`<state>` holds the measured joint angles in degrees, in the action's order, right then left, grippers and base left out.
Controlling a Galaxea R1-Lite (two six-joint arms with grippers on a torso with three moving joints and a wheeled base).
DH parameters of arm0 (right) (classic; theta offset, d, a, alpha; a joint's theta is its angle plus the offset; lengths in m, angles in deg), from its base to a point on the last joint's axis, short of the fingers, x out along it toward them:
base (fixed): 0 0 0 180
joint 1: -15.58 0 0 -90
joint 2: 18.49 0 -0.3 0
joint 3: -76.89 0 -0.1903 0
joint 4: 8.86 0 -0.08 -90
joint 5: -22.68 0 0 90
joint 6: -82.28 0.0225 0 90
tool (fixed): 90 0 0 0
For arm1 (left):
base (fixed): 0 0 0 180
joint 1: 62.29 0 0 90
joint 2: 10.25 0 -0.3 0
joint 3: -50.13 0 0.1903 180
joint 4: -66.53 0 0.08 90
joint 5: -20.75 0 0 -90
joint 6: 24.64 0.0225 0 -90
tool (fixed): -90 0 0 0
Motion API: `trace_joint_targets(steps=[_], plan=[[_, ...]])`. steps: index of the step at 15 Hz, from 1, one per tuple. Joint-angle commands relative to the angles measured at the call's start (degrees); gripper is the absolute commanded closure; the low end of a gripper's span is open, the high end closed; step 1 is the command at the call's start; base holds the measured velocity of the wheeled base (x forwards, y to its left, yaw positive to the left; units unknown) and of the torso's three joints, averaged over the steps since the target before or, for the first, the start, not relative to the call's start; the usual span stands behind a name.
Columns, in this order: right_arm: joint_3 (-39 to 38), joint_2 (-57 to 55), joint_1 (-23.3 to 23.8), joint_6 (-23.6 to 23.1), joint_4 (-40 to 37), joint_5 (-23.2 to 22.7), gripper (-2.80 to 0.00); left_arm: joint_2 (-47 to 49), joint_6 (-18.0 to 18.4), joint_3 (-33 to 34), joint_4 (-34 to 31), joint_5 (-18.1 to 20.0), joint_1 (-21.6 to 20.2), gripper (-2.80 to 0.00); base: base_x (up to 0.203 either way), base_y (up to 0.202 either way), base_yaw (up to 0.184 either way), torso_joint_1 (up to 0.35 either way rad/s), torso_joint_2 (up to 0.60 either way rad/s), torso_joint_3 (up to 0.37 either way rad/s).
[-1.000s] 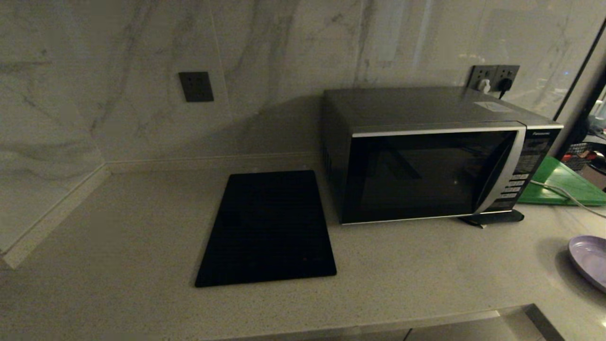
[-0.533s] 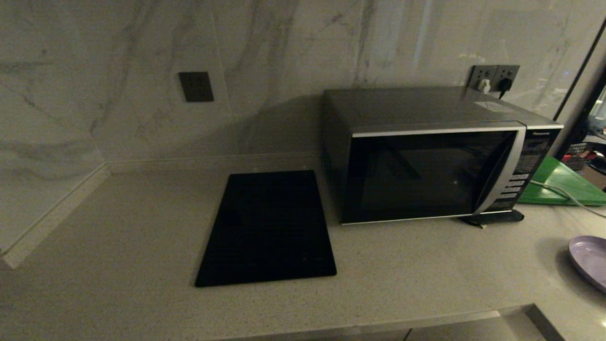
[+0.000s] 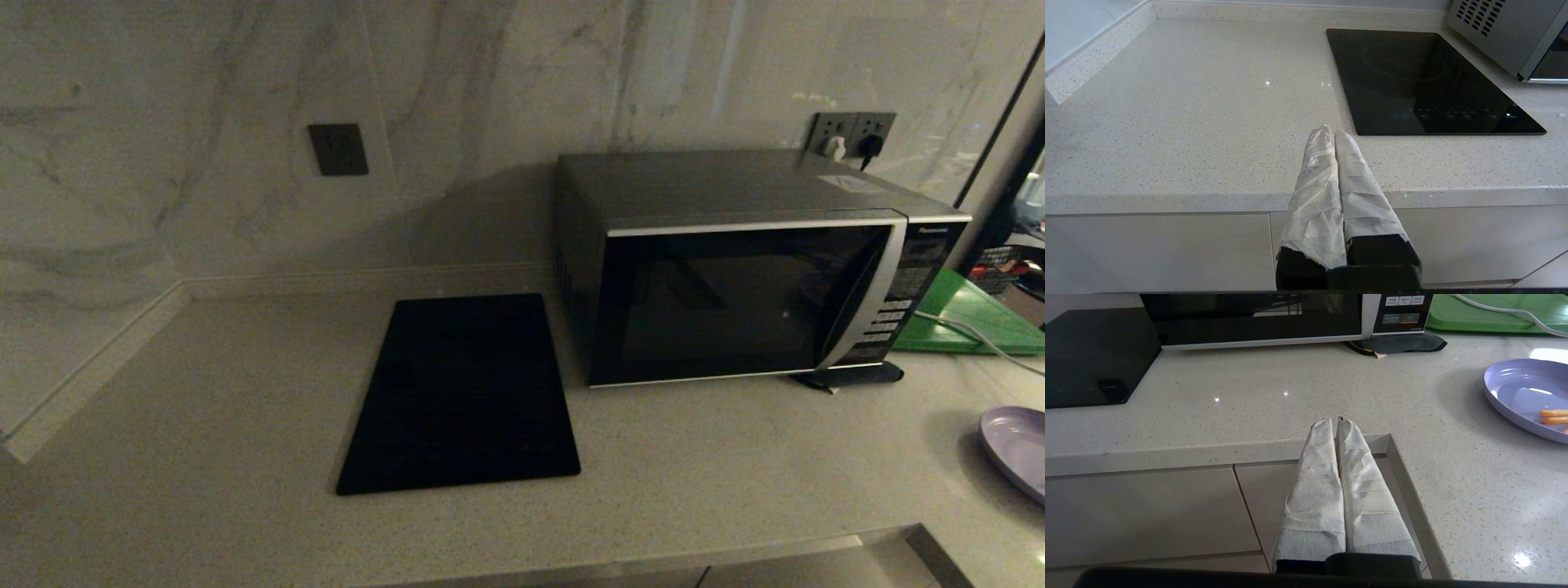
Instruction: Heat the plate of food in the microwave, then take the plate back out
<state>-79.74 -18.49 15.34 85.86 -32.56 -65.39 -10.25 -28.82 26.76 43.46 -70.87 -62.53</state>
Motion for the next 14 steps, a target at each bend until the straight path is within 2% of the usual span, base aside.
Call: trace_joint_targets(steps=[1, 14], plan=[[-0.1, -0.1, 0.0, 0.0, 0.0, 0.0, 0.00, 0.1, 0.0, 0.0, 0.0, 0.0, 0.0, 0.00, 0.000, 0.000, 0.000, 0.000, 0.00, 0.000], [-0.1, -0.1, 0.0, 0.1, 0.0, 0.0, 0.00, 0.1, 0.0, 0.0, 0.0, 0.0, 0.0, 0.00, 0.000, 0.000, 0.000, 0.000, 0.00, 0.000]])
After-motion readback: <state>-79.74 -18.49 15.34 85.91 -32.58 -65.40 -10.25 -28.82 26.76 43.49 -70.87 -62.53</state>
